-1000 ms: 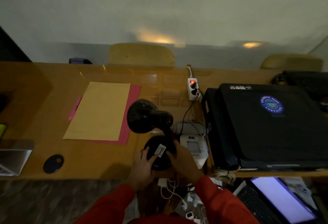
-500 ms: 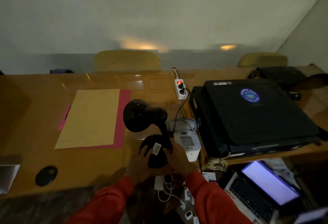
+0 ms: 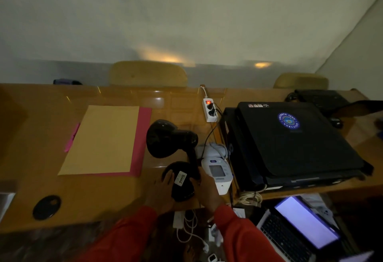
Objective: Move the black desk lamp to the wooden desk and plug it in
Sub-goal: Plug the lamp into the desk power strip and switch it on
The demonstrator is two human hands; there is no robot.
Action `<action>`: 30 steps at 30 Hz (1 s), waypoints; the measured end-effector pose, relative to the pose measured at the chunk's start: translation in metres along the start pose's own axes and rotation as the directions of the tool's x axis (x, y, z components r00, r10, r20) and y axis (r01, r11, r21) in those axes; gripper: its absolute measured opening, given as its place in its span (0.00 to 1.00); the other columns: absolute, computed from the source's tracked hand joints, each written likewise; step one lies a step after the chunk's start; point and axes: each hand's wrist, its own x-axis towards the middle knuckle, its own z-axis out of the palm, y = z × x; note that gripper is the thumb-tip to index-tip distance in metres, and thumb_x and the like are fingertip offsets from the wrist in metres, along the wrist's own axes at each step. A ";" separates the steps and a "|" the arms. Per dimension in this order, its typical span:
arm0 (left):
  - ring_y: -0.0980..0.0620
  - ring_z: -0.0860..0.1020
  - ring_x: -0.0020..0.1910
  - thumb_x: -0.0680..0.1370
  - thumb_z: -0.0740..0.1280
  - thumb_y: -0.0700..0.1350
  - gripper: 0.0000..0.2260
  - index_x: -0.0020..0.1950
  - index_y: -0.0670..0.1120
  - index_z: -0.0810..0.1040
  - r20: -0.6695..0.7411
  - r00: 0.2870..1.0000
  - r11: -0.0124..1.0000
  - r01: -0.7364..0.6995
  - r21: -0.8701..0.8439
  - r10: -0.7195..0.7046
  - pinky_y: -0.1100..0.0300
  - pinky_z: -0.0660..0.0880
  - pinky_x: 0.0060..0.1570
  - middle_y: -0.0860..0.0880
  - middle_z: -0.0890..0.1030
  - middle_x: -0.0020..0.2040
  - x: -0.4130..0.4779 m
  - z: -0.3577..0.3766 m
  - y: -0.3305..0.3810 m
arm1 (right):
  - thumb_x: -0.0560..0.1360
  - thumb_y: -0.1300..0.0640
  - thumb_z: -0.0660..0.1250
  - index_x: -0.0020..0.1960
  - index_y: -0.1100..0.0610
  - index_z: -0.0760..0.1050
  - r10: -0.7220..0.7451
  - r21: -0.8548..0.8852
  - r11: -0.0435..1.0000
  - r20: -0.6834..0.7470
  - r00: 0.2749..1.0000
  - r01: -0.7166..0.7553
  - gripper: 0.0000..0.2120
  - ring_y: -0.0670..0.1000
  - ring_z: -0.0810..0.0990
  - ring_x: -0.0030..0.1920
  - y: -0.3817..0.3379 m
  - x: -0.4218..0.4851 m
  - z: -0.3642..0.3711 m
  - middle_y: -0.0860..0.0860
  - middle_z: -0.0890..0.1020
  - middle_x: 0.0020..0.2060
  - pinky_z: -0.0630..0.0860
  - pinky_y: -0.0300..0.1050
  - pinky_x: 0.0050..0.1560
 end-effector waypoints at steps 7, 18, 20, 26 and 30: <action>0.35 0.57 0.73 0.79 0.56 0.48 0.31 0.76 0.45 0.44 0.028 1.000 0.998 -0.007 0.058 0.006 0.46 0.66 0.66 0.43 0.46 0.79 -0.001 -0.006 0.004 | 0.76 0.62 0.64 0.58 0.58 0.72 -0.038 -0.038 0.999 -0.013 0.999 0.038 0.12 0.54 0.81 0.52 0.000 0.001 -0.001 0.56 0.83 0.52 0.74 0.39 0.48; 0.43 0.72 0.55 0.70 0.53 0.60 0.34 0.71 0.42 0.62 -0.101 0.994 0.999 0.041 -0.030 -0.043 0.54 0.67 0.44 0.45 0.67 0.70 0.003 -0.011 0.002 | 0.77 0.59 0.64 0.63 0.59 0.71 -0.064 -0.031 0.997 0.027 0.998 0.065 0.15 0.56 0.80 0.54 -0.009 0.000 -0.011 0.57 0.82 0.53 0.76 0.45 0.53; 0.44 0.72 0.58 0.74 0.59 0.54 0.29 0.72 0.43 0.61 -0.084 0.995 0.997 0.052 -0.063 -0.057 0.54 0.70 0.47 0.47 0.66 0.72 0.000 -0.017 0.002 | 0.76 0.60 0.64 0.64 0.59 0.71 -0.082 -0.055 0.995 0.063 0.995 0.085 0.17 0.56 0.80 0.55 -0.011 0.000 -0.017 0.58 0.82 0.54 0.76 0.48 0.56; 0.45 0.77 0.56 0.74 0.62 0.48 0.21 0.66 0.47 0.70 -0.100 0.991 0.971 0.065 -0.230 -0.090 0.53 0.75 0.53 0.45 0.77 0.61 -0.026 -0.025 0.012 | 0.73 0.65 0.63 0.60 0.62 0.72 -0.078 -0.151 0.983 0.148 0.986 0.100 0.16 0.58 0.80 0.54 -0.004 -0.005 -0.041 0.61 0.82 0.52 0.76 0.48 0.53; 0.44 0.75 0.59 0.76 0.61 0.46 0.22 0.70 0.49 0.67 -0.136 0.985 0.979 0.075 -0.189 -0.102 0.51 0.73 0.56 0.46 0.74 0.66 -0.044 -0.030 0.021 | 0.73 0.63 0.63 0.56 0.63 0.73 -0.080 -0.198 0.972 0.216 0.973 0.124 0.12 0.59 0.79 0.52 0.003 -0.015 -0.058 0.61 0.80 0.52 0.77 0.52 0.53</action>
